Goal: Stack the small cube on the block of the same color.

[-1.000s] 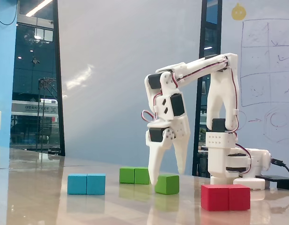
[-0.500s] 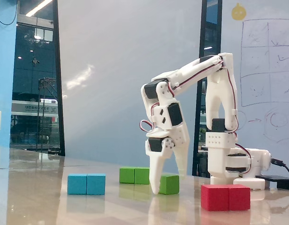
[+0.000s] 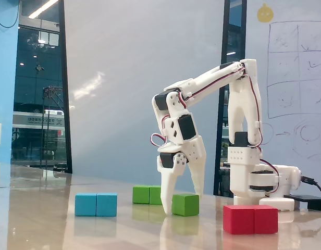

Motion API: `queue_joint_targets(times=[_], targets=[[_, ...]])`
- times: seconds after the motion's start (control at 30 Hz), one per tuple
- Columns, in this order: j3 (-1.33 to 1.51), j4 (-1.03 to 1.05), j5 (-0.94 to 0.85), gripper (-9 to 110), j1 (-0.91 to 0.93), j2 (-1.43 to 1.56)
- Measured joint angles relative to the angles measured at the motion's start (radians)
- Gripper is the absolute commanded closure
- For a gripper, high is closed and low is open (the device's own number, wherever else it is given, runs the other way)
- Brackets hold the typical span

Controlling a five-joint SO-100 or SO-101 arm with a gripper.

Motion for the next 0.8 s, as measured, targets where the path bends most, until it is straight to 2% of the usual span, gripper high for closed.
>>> queue_joint_targets(times=[0.23, 0.8], targets=[[0.0, 0.0, 0.0, 86, 0.0, 0.0], [0.0, -0.095, 0.005, 88, 0.0, 0.0]])
